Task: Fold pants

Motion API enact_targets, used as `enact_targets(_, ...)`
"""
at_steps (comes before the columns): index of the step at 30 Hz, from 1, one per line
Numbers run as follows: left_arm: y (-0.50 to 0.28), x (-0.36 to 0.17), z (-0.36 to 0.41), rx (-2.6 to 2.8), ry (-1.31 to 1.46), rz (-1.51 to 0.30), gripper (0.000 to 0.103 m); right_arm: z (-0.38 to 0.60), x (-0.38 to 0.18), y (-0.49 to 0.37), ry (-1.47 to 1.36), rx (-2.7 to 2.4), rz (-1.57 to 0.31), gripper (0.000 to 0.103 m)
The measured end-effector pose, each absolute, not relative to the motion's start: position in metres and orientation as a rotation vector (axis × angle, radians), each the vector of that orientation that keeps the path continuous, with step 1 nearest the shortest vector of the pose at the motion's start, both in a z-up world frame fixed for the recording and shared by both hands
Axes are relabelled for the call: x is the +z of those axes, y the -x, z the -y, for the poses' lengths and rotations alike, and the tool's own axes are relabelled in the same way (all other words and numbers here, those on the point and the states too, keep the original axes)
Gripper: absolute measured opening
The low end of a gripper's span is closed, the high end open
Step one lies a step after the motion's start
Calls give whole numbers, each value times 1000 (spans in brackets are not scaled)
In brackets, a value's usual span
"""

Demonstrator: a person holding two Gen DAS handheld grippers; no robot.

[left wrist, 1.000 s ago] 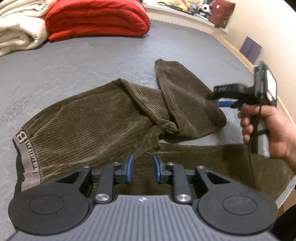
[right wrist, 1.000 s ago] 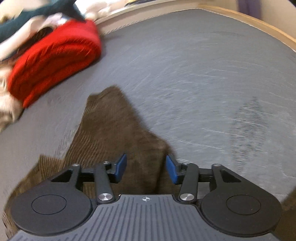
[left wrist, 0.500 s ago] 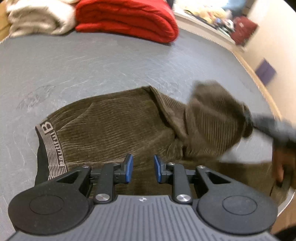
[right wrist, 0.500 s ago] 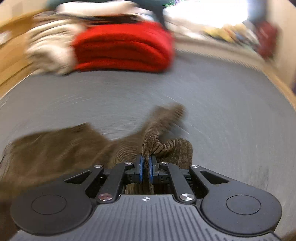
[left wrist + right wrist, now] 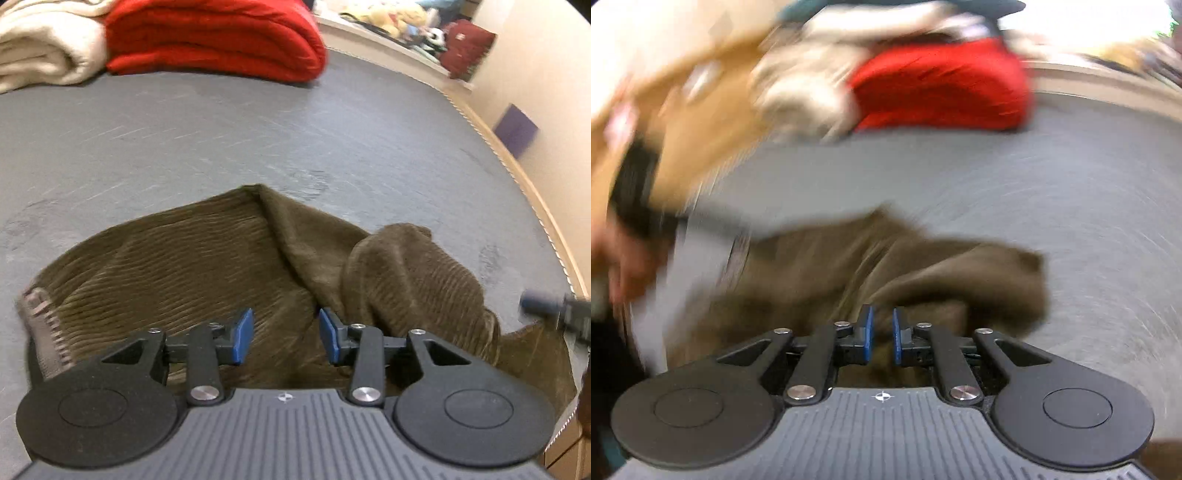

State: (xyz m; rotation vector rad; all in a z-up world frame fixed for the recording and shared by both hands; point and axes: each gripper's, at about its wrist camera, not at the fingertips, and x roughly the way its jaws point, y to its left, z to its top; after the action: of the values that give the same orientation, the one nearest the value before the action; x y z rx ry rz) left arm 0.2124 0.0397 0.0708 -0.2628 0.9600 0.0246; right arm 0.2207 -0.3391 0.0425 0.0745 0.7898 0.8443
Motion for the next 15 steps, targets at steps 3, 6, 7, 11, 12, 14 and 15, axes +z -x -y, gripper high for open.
enact_targets(3, -224, 63, -38, -11, 313, -968, 43, 371, 32, -255, -275, 652, -845, 16)
enact_targets(6, -237, 47, -38, -74, 424, -1013, 43, 376, -2, -283, -410, 551, -998, 20)
enact_targets(7, -242, 42, -34, -88, 448, -1030, 43, 371, -13, -287, -440, 554, -1038, 21)
enact_targets(11, -253, 21, -18, -119, 476, -1088, 44, 338, -50, -303, -487, 543, -1175, 45)
enact_targets(12, -256, 17, -13, -123, 474, -1101, 45, 333, -54, -309, -502, 539, -1192, 47)
enact_targets(14, -261, 11, -6, -128, 444, -1121, 45, 324, -60, -317, -541, 520, -1216, 50)
enact_targets(15, -263, 7, -3, -125, 423, -1132, 45, 322, -60, -321, -566, 510, -1217, 51)
